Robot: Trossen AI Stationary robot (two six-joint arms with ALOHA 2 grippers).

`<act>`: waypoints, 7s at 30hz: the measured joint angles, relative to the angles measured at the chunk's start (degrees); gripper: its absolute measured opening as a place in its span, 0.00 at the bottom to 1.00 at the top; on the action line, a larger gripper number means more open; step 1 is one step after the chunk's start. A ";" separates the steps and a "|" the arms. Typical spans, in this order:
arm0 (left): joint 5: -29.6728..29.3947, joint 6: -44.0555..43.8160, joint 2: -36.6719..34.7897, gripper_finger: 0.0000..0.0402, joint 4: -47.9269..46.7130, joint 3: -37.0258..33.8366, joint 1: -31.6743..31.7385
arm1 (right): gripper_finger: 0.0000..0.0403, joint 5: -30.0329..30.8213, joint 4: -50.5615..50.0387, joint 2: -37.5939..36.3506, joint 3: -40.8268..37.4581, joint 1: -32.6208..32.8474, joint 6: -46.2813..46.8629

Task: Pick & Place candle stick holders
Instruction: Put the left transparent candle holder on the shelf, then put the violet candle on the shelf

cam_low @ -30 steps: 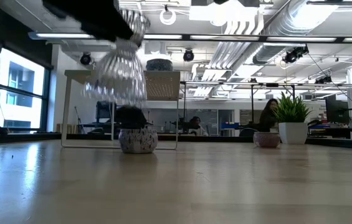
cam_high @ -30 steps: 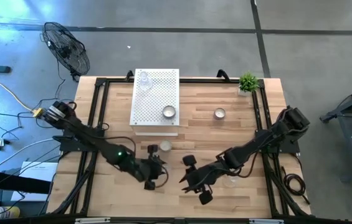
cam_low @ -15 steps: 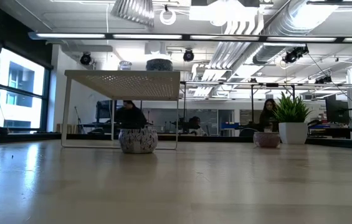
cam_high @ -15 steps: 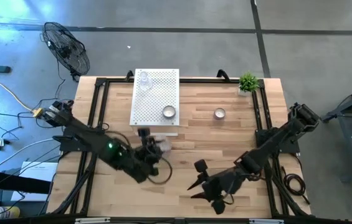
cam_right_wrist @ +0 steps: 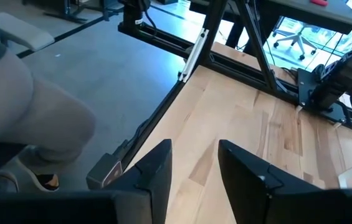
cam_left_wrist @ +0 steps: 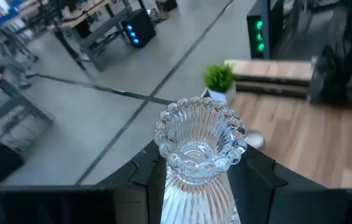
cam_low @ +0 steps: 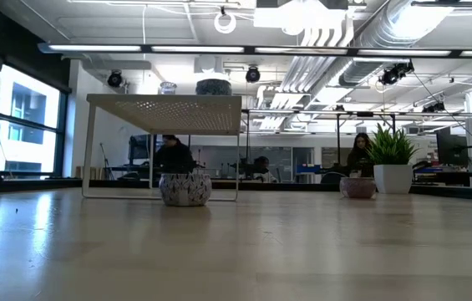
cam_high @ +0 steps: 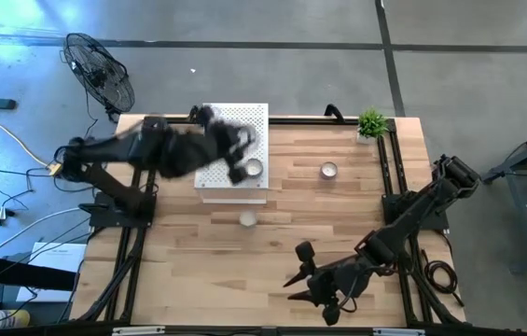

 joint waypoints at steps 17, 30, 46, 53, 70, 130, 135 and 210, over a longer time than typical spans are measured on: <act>41.50 -5.65 -0.56 0.32 17.01 -10.19 36.85 | 0.31 0.00 -1.12 -0.02 -0.04 -0.02 0.58; 50.57 -8.44 -0.59 0.32 29.15 -26.42 47.44 | 0.31 1.08 -2.97 -0.04 -0.07 -0.02 0.58; 53.01 -3.20 -0.68 0.32 31.38 -30.55 50.93 | 0.31 2.77 -3.87 -0.04 -0.07 -0.17 0.45; 53.34 -2.25 0.93 0.32 31.28 -30.71 52.47 | 0.31 3.81 -3.85 -0.04 -0.09 -0.17 0.43; 56.55 -0.57 6.45 0.32 32.21 -30.65 53.48 | 0.31 4.10 -3.96 -0.04 -0.09 -1.41 -0.05; 61.30 2.38 -0.76 0.48 18.60 -30.84 51.58 | 0.31 -0.50 -4.55 -0.02 -0.09 -3.21 0.41; 59.68 2.38 -4.60 0.48 17.41 -30.77 51.60 | 0.31 -0.50 -4.55 -0.02 -0.09 -3.21 0.41; 84.68 -5.62 -51.30 0.48 -1.68 -52.23 51.58 | 0.78 15.75 -7.15 -5.62 -0.09 -3.82 6.02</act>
